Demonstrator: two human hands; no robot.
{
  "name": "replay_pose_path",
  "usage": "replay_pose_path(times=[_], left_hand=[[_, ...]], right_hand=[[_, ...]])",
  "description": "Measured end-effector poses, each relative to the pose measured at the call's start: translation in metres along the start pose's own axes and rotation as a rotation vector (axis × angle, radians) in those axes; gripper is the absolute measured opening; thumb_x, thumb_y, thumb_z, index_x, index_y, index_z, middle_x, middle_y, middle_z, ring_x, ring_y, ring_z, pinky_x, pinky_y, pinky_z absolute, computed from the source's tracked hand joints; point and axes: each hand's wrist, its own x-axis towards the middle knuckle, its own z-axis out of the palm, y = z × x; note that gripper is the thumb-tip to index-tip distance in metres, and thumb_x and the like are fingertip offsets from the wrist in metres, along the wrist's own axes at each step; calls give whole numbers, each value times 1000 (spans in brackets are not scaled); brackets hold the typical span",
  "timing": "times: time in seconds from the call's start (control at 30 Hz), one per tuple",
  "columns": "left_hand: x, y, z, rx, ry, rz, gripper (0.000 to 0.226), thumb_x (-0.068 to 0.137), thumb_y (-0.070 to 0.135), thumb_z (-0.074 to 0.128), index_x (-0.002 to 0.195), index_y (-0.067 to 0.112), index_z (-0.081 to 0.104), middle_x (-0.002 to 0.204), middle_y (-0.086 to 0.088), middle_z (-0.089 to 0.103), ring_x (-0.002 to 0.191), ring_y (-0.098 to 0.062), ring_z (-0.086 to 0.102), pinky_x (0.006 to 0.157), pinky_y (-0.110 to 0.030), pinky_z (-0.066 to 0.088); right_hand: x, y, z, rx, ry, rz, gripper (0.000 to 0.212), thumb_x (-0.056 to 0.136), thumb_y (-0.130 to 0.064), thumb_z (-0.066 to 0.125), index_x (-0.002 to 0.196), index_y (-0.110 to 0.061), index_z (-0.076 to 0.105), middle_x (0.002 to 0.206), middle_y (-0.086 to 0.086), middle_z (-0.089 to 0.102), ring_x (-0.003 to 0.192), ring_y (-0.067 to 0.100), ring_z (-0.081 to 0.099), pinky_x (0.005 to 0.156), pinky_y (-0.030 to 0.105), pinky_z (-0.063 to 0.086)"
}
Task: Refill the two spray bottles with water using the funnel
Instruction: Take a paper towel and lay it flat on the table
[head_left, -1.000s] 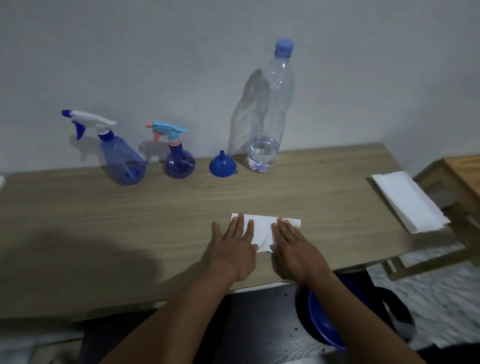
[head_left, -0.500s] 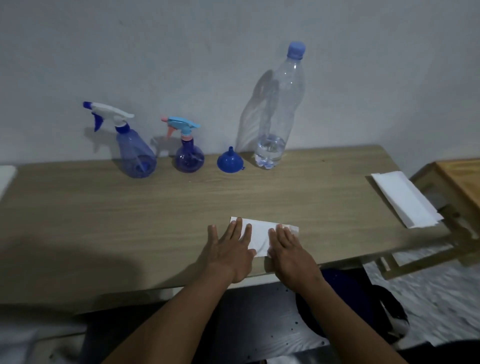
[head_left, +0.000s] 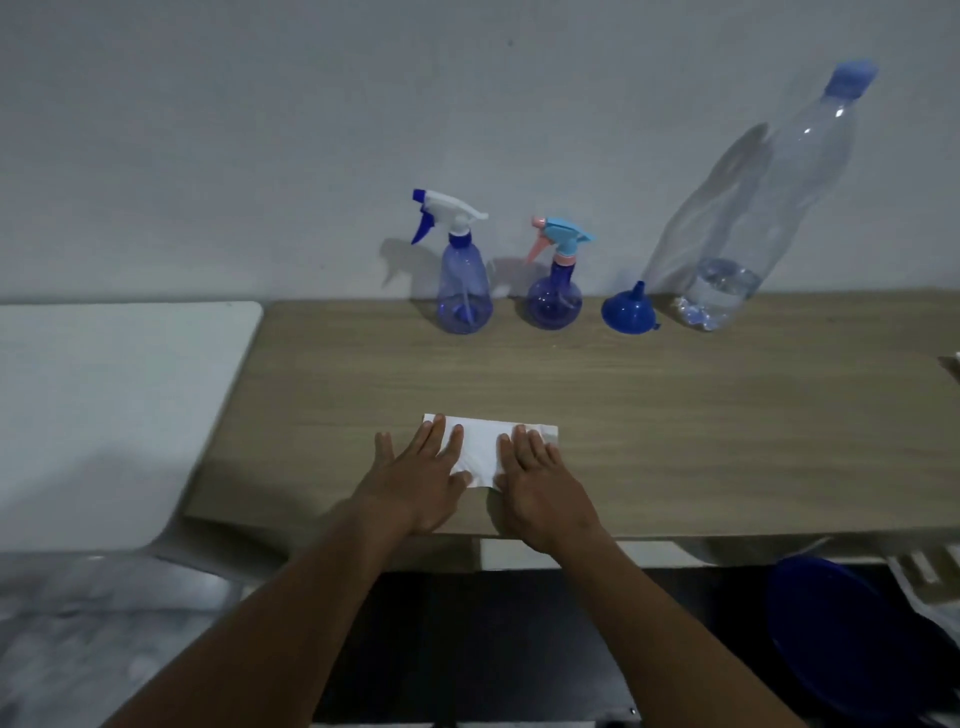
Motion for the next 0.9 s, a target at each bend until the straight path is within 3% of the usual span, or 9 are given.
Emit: replay_pose_path(times=[0.03,0.13,0.23,0.33,0.4,0.5,0.63,0.77,0.9], left_hand=[[-6,-14,2,2,3,-13,67,101,55,15,154,27,-14,162,1,-21,149,-15,-20,116,-64,-5],[-25,-45,9,5,12,-38,67,101,55,15,155,26,-13,163,-1,-19,150,-17,-17,116,-64,-2],[-42,-50,19,5,13,-56,67,102,55,14,155,26,-12,163,-2,-19,150,-18,-17,116,-63,-2],[-52,-29,24,-8,8,-52,64,103,51,14,155,25,-13,162,-4,-21,150,-19,-19,117,-61,-4],[-52,-6,20,-1,9,-30,64,103,50,15,155,25,-13,162,-4,-21,150,-19,-18,118,-61,-5],[-42,38,14,3,-6,14,65,102,52,14,155,24,-12,162,-3,-21,150,-19,-17,118,-60,-8],[-16,109,13,30,-6,79,65,102,53,13,155,24,-11,162,-3,-20,150,-18,-18,118,-60,-6],[8,185,10,46,13,133,68,102,53,16,156,21,-8,164,-6,-16,151,-20,-16,118,-60,-5],[29,251,1,63,10,150,71,101,56,20,156,20,-6,164,-7,-14,151,-21,-13,118,-59,-4]], right_hand=[[4,-13,2,6,1,-22,77,93,-41,-13,159,-3,-1,166,23,-2,155,36,-2,124,45,-1],[12,-43,7,16,-14,-60,61,106,-33,4,159,-4,-1,167,20,-5,155,34,-5,124,43,-2],[5,-52,12,7,-17,-113,85,83,-37,-16,160,-4,3,167,20,-2,155,35,-1,125,43,0],[-15,-42,14,28,6,-137,97,71,-35,-17,159,-3,7,166,21,1,155,34,1,125,40,-2],[-34,-27,9,55,35,-120,90,77,-32,-12,159,-2,7,166,20,1,156,32,1,123,36,-6],[-56,12,7,73,84,-64,61,101,-16,21,159,-3,7,167,19,1,156,29,1,117,30,-11],[-86,78,3,98,143,27,59,102,-14,40,157,-2,21,164,19,10,154,34,17,115,33,-7],[-120,145,-13,59,106,97,59,107,-15,31,160,-5,6,167,17,-2,156,27,0,108,25,-20],[-143,205,-25,79,104,121,59,109,-19,28,161,-9,3,168,12,-3,156,21,-3,110,23,-9]])
